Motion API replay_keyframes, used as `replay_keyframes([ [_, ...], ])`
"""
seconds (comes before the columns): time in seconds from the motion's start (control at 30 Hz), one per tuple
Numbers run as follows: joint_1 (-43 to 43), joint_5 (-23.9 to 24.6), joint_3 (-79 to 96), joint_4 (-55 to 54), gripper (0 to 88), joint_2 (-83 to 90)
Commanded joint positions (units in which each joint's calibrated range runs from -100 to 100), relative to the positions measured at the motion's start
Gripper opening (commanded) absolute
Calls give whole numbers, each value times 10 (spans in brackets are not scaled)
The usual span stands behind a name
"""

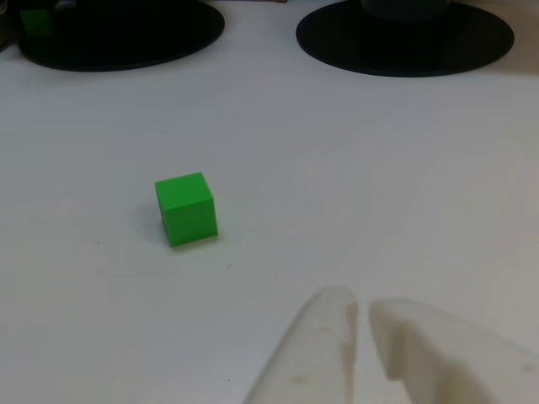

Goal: Pick up green cube and drop it in the blue box

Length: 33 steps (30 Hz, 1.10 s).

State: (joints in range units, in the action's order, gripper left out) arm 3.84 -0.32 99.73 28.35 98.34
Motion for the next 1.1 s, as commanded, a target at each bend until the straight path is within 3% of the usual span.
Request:
replay_keyframes([
  [0.0,-2,0,1,2,5,6],
  [0.7,4,0,2,2,5,6],
  [1.07,67,0,2,2,5,7],
])
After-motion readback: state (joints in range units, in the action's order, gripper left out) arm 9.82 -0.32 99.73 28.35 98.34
